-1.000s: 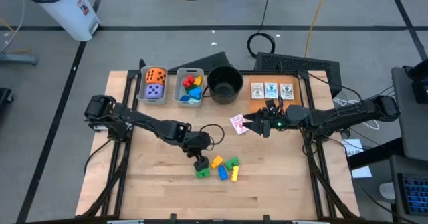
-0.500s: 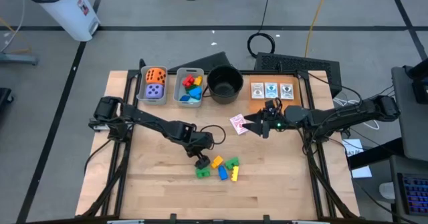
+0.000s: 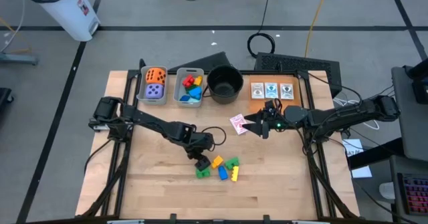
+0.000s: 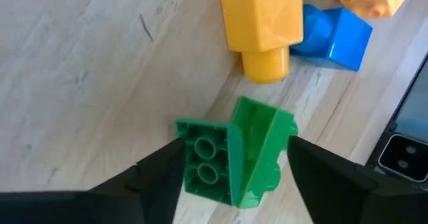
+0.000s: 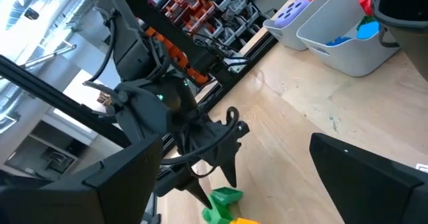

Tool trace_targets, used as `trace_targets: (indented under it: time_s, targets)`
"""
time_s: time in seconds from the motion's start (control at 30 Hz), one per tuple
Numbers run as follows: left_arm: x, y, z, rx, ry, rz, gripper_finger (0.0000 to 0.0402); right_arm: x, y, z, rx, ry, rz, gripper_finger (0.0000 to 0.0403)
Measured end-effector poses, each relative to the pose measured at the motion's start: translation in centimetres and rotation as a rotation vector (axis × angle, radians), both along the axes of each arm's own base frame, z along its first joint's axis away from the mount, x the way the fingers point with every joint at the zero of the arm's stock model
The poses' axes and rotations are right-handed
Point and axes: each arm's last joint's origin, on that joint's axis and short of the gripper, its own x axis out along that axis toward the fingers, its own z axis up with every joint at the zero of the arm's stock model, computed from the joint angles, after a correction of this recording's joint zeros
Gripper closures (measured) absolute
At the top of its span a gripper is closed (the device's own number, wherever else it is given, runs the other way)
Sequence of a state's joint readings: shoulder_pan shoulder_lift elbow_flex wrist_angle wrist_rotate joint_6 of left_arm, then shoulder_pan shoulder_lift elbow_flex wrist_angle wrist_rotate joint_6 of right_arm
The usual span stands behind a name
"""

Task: Pick & Place Toys
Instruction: Put the green game piece into the right gray bin

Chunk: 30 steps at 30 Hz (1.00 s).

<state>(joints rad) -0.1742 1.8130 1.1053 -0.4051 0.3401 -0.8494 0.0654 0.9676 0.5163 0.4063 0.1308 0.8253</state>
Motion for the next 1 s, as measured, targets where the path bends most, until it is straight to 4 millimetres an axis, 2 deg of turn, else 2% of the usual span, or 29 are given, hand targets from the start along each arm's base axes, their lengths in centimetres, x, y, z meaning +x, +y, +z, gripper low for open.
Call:
trace_targets:
  time_s: [0.67,1.0]
  targets:
    - [0.4,0.2,-1.0,-0.015,0.017,0.0,0.0261,0.0,0.0,-0.1,0.007,0.005,0.0,0.0028]
    - [0.3,0.2,-1.0,-0.012,0.012,-0.022,0.0365,0.0,0.0,-0.1,0.018,0.006,-0.001,0.0028]
